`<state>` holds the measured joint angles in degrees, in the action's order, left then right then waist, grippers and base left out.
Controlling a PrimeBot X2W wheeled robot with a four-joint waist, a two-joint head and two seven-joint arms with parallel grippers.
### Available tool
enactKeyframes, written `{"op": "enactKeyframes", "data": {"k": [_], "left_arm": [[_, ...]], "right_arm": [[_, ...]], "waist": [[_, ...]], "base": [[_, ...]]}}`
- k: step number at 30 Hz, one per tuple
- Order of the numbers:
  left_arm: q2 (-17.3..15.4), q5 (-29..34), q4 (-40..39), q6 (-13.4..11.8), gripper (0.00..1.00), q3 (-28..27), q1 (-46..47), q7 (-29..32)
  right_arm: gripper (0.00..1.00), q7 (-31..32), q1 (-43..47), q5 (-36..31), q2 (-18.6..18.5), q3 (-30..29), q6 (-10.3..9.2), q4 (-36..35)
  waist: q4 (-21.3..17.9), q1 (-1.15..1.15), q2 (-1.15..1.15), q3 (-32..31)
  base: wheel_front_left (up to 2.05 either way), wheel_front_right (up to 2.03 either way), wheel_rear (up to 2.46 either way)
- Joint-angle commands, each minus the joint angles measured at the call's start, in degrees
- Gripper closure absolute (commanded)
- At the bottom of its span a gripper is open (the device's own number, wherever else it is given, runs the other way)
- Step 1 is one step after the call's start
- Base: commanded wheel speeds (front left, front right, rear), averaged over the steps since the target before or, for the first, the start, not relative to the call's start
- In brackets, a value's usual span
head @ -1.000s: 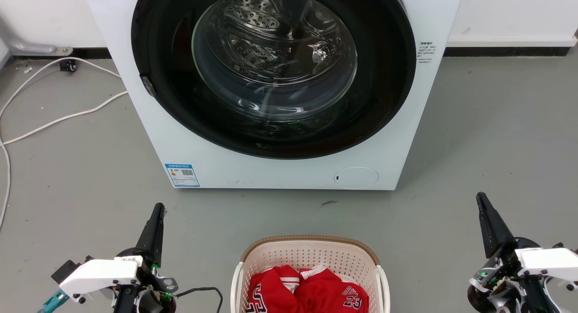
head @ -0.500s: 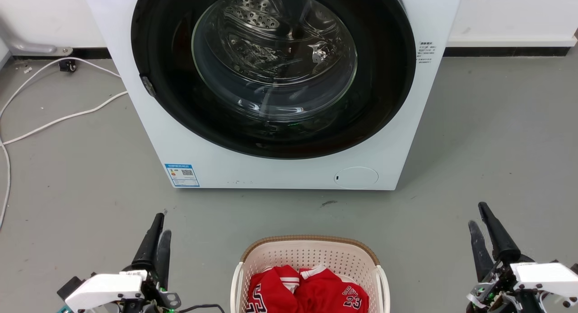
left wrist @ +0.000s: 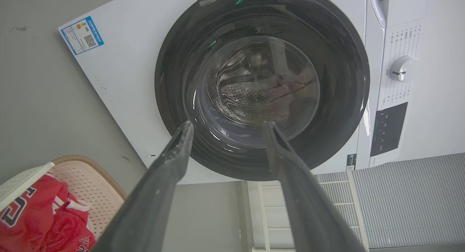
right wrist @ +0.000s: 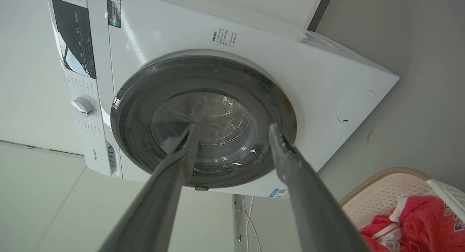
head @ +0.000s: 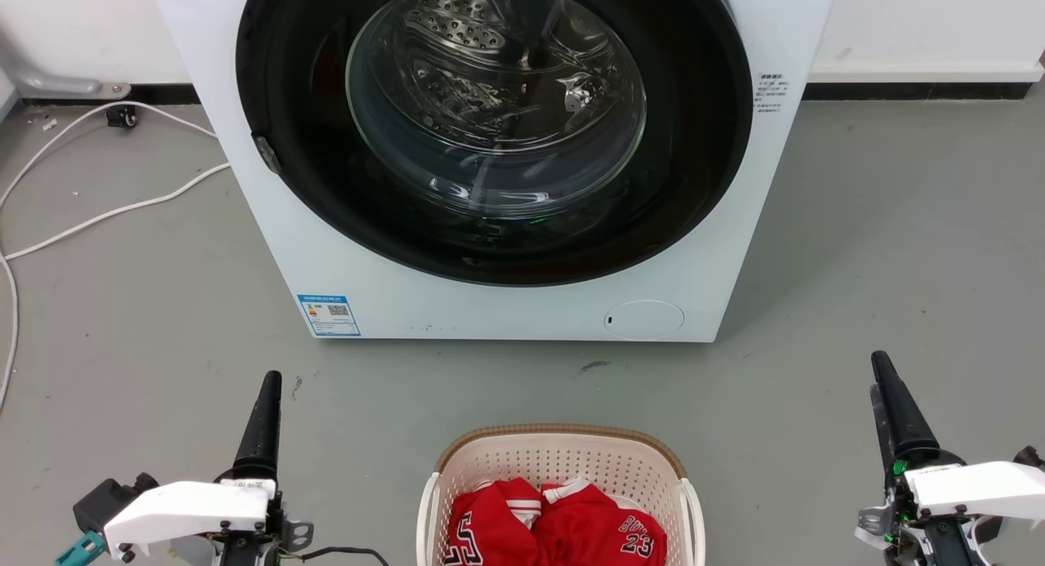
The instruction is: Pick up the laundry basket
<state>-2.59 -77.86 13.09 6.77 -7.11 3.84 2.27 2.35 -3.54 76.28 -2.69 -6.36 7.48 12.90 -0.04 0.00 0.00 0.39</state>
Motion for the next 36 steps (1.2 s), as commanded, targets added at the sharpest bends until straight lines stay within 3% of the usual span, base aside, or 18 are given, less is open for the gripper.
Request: {"op": "enactKeyframes", "data": {"k": [1, 18, 36], "left_arm": [[-0.2, 3.18, -1.63, -0.27, 0.0, -0.01, 0.47, -0.69], [-0.24, 22.93, -3.56, -2.05, 0.0, 1.44, -1.2, -4.65], [-0.6, 37.31, -4.13, -2.12, 0.0, 2.46, -2.59, -7.91]], "right_arm": [[0.0, -0.72, -0.46, -3.26, -0.13, 0.11, 0.01, -1.78], [0.0, -4.68, 1.53, -25.78, -0.17, 1.94, 0.01, -4.38], [0.0, -8.01, 2.95, -40.88, -0.2, 2.58, 0.02, -5.79]], "waist": [[-0.01, 0.0, 0.0, 0.02], [0.07, 0.0, 0.0, 0.01], [0.08, 0.0, 0.0, -0.16]], "base": [[0.0, 0.0, 0.0], [0.0, 0.0, 0.0], [0.0, 0.0, 0.0]]}}
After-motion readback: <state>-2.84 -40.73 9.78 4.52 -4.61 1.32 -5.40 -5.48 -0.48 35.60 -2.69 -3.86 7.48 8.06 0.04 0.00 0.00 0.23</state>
